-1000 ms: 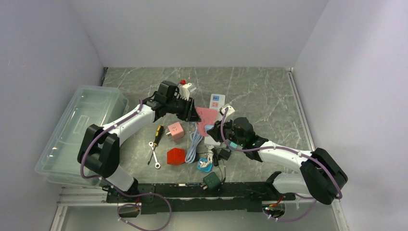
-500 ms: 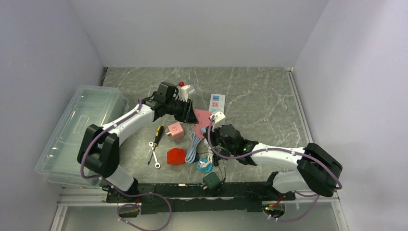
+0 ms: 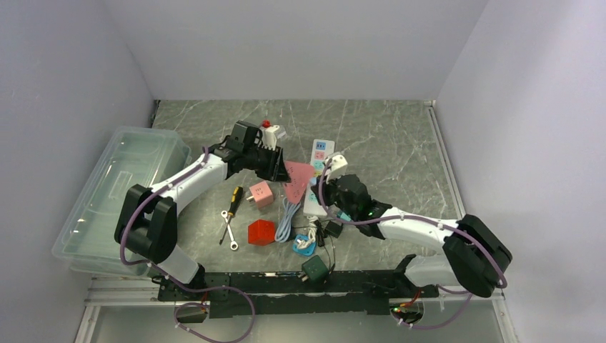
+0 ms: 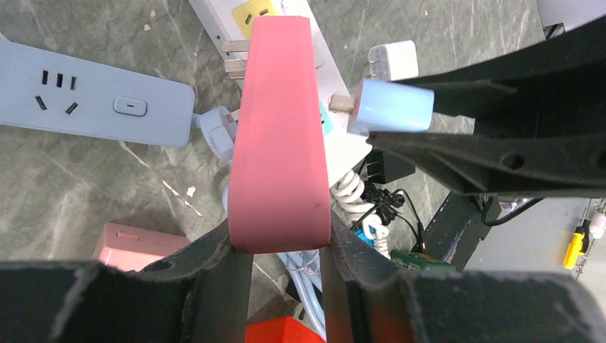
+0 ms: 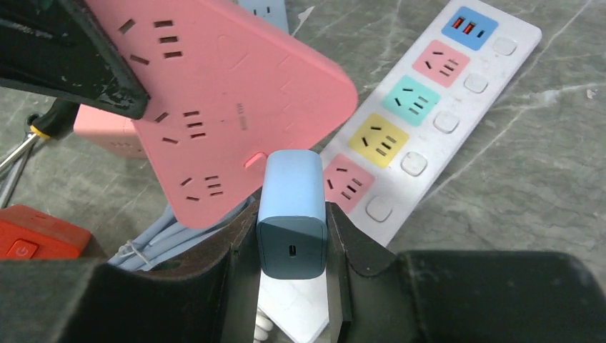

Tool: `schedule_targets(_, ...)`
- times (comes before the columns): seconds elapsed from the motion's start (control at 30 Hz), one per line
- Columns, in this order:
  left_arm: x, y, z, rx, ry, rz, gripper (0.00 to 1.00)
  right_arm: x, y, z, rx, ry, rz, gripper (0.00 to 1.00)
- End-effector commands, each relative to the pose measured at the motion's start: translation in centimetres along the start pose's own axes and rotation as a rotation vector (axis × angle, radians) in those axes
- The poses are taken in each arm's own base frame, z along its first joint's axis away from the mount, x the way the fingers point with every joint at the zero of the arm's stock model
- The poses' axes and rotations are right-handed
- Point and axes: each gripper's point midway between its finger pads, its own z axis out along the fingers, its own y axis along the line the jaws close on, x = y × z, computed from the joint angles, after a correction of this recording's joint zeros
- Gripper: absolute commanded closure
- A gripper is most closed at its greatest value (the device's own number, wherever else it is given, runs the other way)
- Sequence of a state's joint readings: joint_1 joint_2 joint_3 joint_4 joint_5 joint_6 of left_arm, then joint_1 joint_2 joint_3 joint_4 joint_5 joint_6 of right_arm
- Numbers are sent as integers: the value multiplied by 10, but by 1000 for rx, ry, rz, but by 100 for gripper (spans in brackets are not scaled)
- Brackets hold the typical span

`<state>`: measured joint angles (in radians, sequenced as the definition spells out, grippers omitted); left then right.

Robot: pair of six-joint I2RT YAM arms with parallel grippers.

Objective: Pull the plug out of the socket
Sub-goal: Remove the plug from the socket, then place the plug at the center of the board, then place the socket at the center of the board.

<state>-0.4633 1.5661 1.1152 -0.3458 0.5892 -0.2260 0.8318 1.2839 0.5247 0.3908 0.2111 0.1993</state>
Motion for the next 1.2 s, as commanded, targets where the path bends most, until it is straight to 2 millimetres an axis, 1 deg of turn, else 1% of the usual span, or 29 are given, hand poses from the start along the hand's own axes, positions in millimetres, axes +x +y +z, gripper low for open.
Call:
schedule_targets(0.0,-14,-9,-7,28,-43,44,100,-27,7,-9,-113,-96,70,100)
schedule_targets(0.1,-20,-8,-12,50,-71,25,100,-30,-5,-13,-92,-111,98,100)
schedule_targets(0.17,-26,-3,-20,58,-98,0,100,-31,-21,-13,-32,-110,126,100)
schedule_targets(0.2,-31,1,-25,60,-115,-17,100,-31,-34,-14,15,-108,151,100)
schedule_targets(0.23,-34,5,-29,59,-131,-29,100,-29,-44,-14,53,-100,174,100)
schedule_targets(0.27,-37,10,-33,53,-146,-42,100,-27,-58,-14,99,-93,206,100)
schedule_targets(0.33,-40,21,-39,39,-167,-75,100,-19,-77,-14,162,-69,260,100)
schedule_targets(0.47,-44,46,-43,28,-182,-159,100,-2,-101,-10,233,-9,363,100)
schedule_targets(0.6,-45,71,-49,22,-194,-248,100,13,-117,-8,281,47,430,100)
schedule_targets(0.73,-44,95,-57,1,-202,-328,100,26,-131,-6,280,88,515,94)
schedule_targets(0.8,-41,110,-63,-18,-203,-374,100,30,-132,-5,253,101,556,88)
schedule_targets(0.87,-39,124,-68,-43,-208,-414,100,35,-134,-3,239,123,580,85)
schedule_targets(0.93,-36,133,-71,-54,-209,-445,100,39,-135,-2,233,138,599,78)
schedule_targets(0.97,-35,143,-77,-70,-220,-470,100,40,-136,-2,231,141,605,74)
schedule_targets(1.0,-33,150,-78,-81,-215,-484,100,40,-137,-2,233,142,609,70)
schedule_targets(1.07,-25,159,-77,-99,-187,-515,100,40,-139,-3,240,140,607,67)
schedule_targets(1.17,-16,170,-71,-120,-155,-549,100,40,-143,-5,261,139,596,59)
